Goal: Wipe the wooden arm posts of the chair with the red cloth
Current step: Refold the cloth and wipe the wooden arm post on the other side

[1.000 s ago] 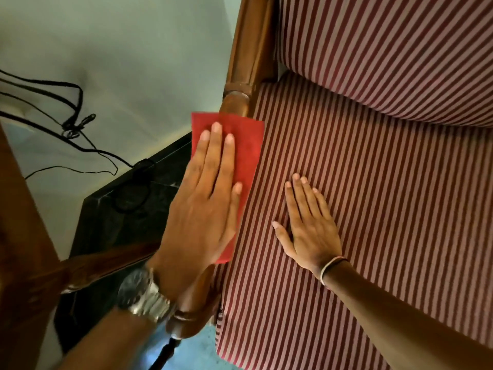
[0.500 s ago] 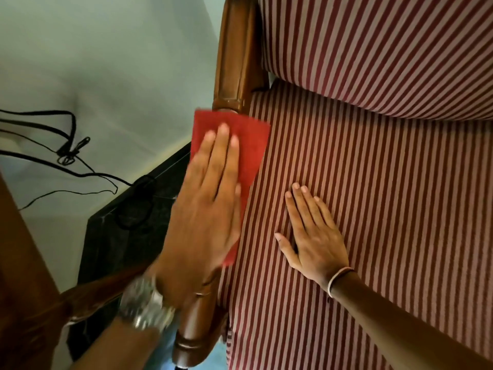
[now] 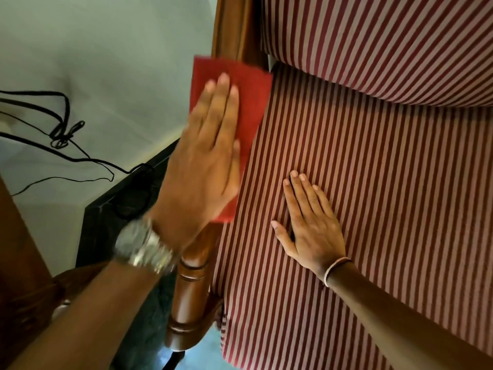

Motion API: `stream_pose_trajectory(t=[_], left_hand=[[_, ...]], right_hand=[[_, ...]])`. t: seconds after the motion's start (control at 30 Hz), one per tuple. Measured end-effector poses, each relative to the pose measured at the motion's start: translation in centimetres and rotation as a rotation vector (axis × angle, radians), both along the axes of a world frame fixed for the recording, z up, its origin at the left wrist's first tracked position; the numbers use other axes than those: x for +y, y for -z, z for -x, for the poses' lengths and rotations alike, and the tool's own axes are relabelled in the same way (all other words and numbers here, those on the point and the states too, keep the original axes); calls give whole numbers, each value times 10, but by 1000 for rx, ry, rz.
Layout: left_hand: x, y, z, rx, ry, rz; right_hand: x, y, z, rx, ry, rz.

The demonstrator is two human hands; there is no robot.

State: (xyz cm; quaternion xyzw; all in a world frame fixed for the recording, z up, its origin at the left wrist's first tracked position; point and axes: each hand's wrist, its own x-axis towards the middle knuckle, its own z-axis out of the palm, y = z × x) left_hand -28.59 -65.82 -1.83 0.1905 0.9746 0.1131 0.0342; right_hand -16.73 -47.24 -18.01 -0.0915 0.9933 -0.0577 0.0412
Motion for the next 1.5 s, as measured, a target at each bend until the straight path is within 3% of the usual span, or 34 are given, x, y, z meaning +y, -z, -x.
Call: stream_pose_trajectory(t=[0.1, 0.33, 0.53, 0.73, 0.97, 1.07, 1.23, 1.4, 1.5], left_hand=[[9, 2, 23, 20, -56, -22], [-19, 6, -80, -13, -48, -49], [5, 3, -1, 10, -80, -55], [-15, 5, -64, -10, -57, -39], [4, 2, 6, 1, -52, -37], [-5, 2, -23, -16, -66, -11], [-10, 8, -61, 32, 125, 131], [0, 2, 4, -26, -134, -60], [4, 4, 10, -17, -124, -76]], right_hand=[[0, 0, 0, -1, -8, 3], [-1, 0, 0, 7, 6, -14], [-1, 0, 2, -12, 9, -32], [-2, -1, 1, -23, 11, -37], [-2, -2, 3, -53, -3, -34], [-2, -4, 3, -58, 0, -31], [-3, -3, 1, -43, 4, -26], [-2, -3, 2, -34, 5, -5], [-1, -1, 2, -28, 0, -10]])
